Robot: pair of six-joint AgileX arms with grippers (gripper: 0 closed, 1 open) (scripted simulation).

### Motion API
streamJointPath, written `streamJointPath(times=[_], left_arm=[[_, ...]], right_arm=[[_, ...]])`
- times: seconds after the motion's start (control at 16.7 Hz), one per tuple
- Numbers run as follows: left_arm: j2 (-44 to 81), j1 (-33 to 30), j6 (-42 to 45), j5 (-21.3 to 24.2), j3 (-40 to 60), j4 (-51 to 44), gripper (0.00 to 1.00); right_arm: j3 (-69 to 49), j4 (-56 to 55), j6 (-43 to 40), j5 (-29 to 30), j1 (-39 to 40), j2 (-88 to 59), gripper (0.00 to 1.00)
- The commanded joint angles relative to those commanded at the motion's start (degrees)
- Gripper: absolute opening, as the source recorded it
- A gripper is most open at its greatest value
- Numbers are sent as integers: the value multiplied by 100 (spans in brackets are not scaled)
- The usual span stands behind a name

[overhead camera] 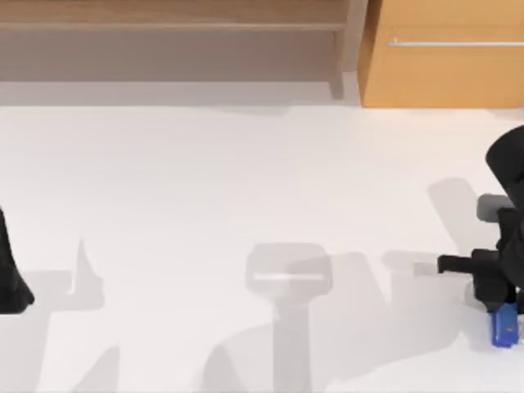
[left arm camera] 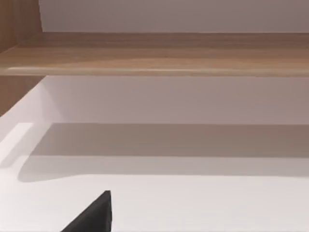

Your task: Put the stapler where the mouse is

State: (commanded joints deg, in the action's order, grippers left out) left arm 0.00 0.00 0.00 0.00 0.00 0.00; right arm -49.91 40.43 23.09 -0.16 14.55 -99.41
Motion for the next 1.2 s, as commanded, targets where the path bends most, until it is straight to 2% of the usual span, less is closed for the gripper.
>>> streamJointPath(times=[0.9, 1.02, 1.2], left_arm=[[0, 0, 0, 0, 0, 0, 100], [0, 0, 0, 0, 0, 0, 100], [0, 0, 0, 0, 0, 0, 100]], right_arm=[[-362, 744, -27, 24, -22, 368, 0], [-556, 823, -219, 26, -202, 261, 0], [-1274, 1085, -939, 30, -854, -244, 0]])
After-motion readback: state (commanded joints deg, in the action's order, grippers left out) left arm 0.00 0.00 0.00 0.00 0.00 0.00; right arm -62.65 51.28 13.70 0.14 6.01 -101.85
